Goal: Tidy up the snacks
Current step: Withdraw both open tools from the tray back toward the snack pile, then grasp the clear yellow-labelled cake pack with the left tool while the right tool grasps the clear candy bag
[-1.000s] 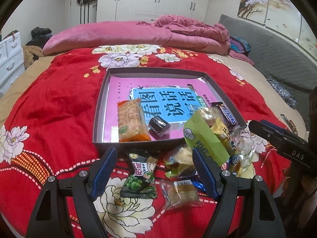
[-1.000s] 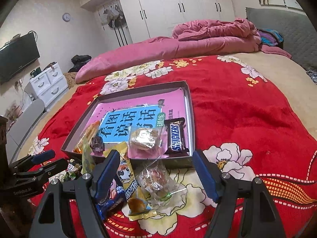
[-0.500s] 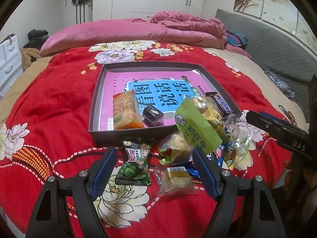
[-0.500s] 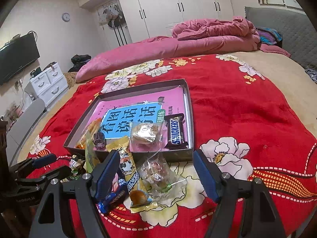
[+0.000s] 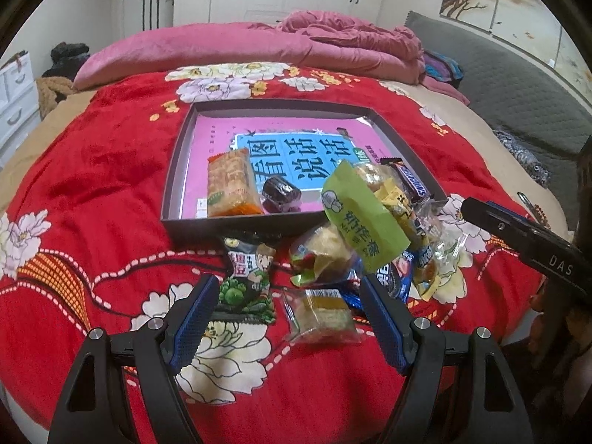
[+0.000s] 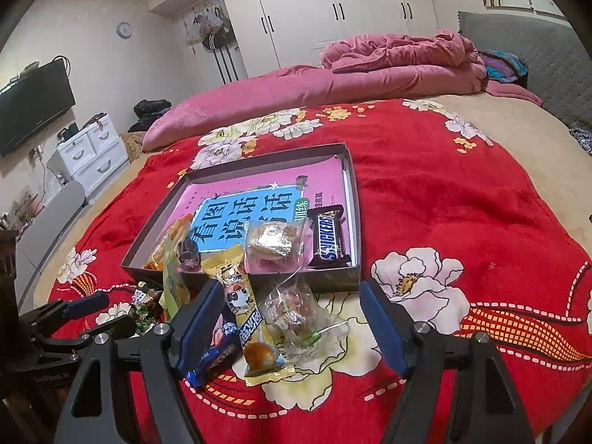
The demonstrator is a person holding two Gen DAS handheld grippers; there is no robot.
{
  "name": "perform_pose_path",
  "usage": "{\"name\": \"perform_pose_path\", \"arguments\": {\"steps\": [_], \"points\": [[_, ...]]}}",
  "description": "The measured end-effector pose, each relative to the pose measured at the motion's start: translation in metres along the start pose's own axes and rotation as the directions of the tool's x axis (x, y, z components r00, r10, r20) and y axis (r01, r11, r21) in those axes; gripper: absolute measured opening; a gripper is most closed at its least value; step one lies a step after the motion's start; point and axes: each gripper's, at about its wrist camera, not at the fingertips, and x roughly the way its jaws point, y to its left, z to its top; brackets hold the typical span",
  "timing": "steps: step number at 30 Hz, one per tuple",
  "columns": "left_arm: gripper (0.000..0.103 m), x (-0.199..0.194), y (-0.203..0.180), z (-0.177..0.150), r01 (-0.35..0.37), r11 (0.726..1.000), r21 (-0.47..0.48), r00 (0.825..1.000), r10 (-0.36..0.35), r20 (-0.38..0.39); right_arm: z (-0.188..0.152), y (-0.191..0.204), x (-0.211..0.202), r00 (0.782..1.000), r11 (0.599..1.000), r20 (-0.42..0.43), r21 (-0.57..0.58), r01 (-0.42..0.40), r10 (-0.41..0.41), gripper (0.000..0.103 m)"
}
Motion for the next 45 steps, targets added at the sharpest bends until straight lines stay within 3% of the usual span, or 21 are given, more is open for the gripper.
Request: {"name": "perform_pose_path", "arguments": {"steps": [13,30,45], "points": [[0.079,0.007,-0.003,-0.007,0.013,1.0,-0.01,0.999,-0.014,-0.052,-0.004,-0.009,0.0,1.0,1.0,-0.023,0.008,0.015,-0.015,0.075],[0.079,0.03,-0.011,-0.014,0.019,1.0,-0.005,0.989,-0.019,-0.147,-0.013,-0.017,0.03,0.987,0.999,-0.154,0.022,0.037,-0.033,0.075],[0.079,0.039,-0.006,-0.014,0.026,0.999,-0.027,0.985,-0.03,-0.17,-0.012,-0.016,0.056,0.98,1.0,-0.2,0.016,0.022,-0.018,0.075]]}}
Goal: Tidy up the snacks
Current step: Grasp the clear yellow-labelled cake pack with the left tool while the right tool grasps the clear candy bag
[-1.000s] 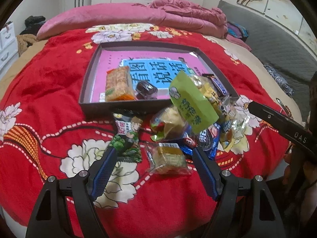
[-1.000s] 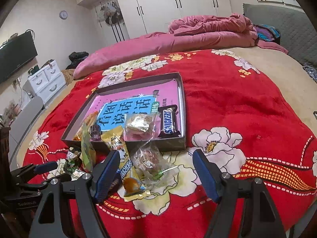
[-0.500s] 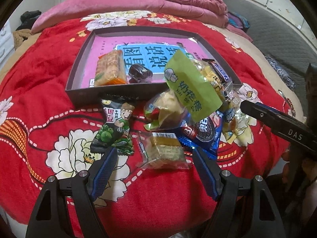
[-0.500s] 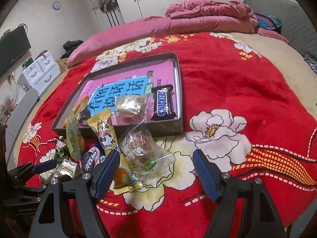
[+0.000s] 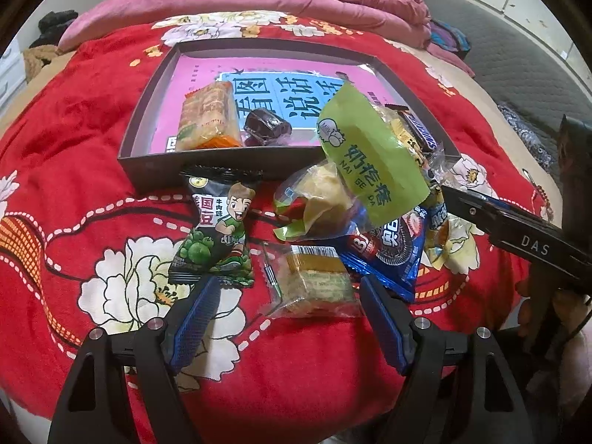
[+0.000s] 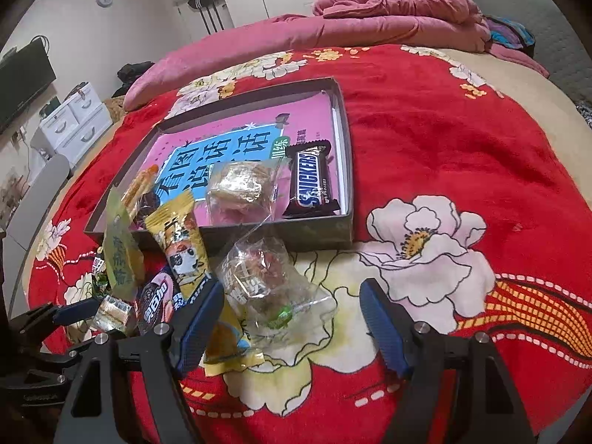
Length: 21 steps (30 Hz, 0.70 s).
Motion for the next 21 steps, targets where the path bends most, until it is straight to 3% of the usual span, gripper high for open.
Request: {"name": "perform_pose_path", "arguments": {"steps": [5,14,21], "points": [[0.079,0.002,0.0,0.0,0.001,1.0,0.0,1.0,-0.001,-0.005,0.002,0.001,0.006,1.0,1.0,-0.007,0.0,-0.013,0.013,0.073],[0.079,0.006,-0.002,0.002,-0.018,1.0,0.004,1.0,0.018,-0.016,0.004,0.013,0.014,0.999,0.998,-0.018,-0.057,-0.029,0.028,0.041],[0.079,0.01,-0.008,0.002,-0.045,0.999,0.023,0.999,0.045,-0.018,0.004,0.013,0.009,1.0,0.998,-0.008,-0.059,-0.028,0.028,0.04]]}}
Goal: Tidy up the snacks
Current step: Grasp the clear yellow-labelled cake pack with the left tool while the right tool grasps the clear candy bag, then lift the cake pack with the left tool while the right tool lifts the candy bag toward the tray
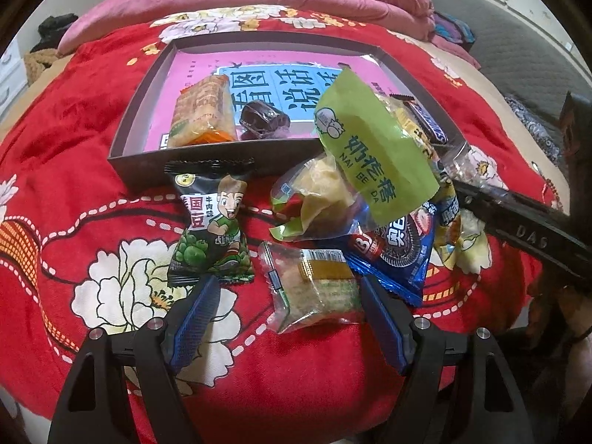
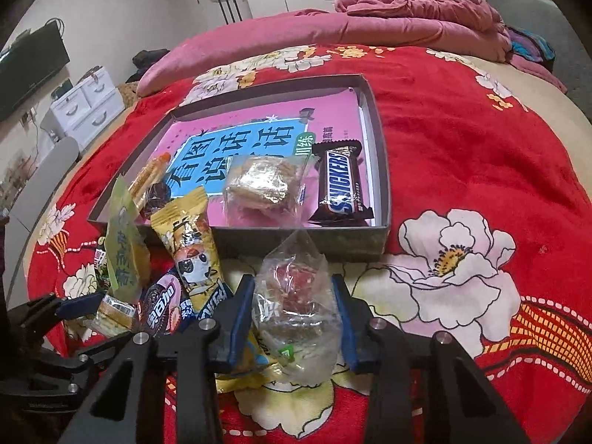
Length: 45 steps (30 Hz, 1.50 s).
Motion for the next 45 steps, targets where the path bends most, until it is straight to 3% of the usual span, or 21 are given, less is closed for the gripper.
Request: {"name": "perform_pose_path", "arguments": {"steps": [2,7,12,24,45], "points": [[0.073,0.001,-0.003,-0.001,-0.003,1.0,0.016,1.0,0.003,-0.004,0.0,-0.003,-0.004,1.0,1.0,0.014,0.013,-0.006,0.006,0.04],[0.037,0.0,-0.008,-0.002,0.016,0.999,0.048,1.0,-0.016,-0.005,0.001,-0.008,-0.012,0.999,0.999,0.04,0.043,-0.023,0.021,0.04],[0.027,-0.003,-0.005,-0.001,0.047,0.998,0.036,0.999,-0.047,-0.003,0.002,-0.008,-0.016,0.998,0.999,0.058,0.046,-0.025,0.022,0.04],[0.024,-0.027,0.0,0.002,0.123,0.992,0.023,0.989,-0.124,0.075,0.004,-0.009,-0.023,0.996,0.998,0.085,0.058,-0.037,0.032,0.04],[0.024,-0.054,0.021,0.012,0.135,0.99,-0.026,0.967,-0.126,0.219,0.006,-0.018,-0.034,0.988,0.99,0.139,0.114,-0.077,0.061,0.04]]}}
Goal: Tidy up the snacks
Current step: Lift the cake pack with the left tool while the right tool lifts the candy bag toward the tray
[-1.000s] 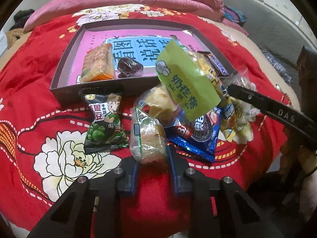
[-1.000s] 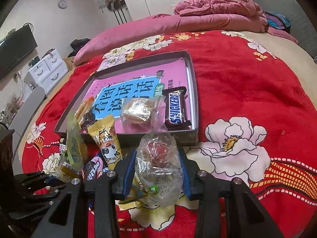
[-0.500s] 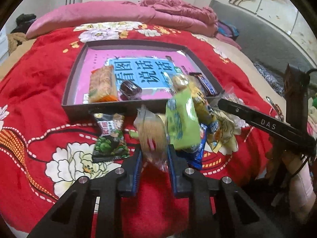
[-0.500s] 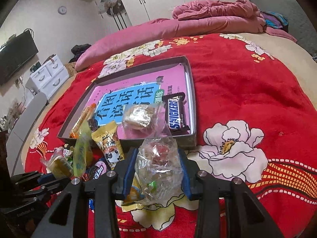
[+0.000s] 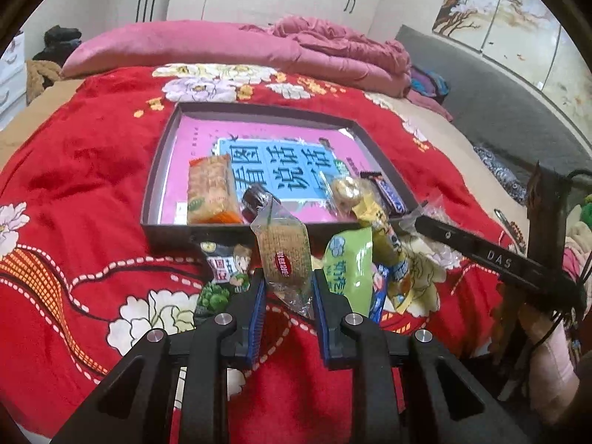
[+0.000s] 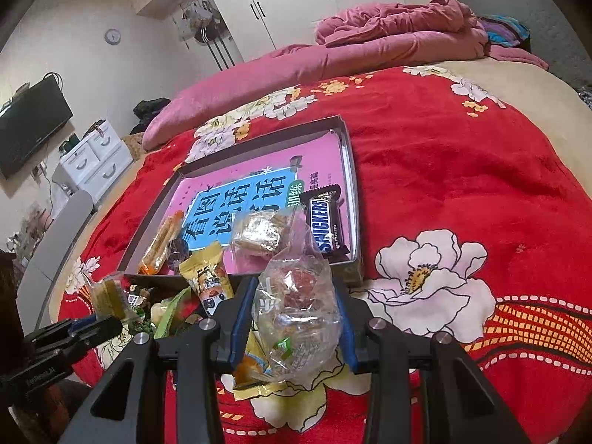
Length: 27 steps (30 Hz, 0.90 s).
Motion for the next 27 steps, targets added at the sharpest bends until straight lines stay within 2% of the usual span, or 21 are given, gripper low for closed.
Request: {"name": "perform_pose_path", "arguments": {"steps": [12,27], "points": [[0.024,-0.004,0.01,0.008,-0.005,1.0,-0.03,0.999,0.006,0.042,0.002,0.004,-0.003,1.0,1.0,0.019,-0.007,-0.004,0.005,0.04],[0.024,0.003,0.02,0.018,-0.001,0.998,-0.062,0.999,0.004,0.054,0.008,0.008,-0.002,0.999,1.0,0.037,-0.009,-0.014,0.014,0.04]]}}
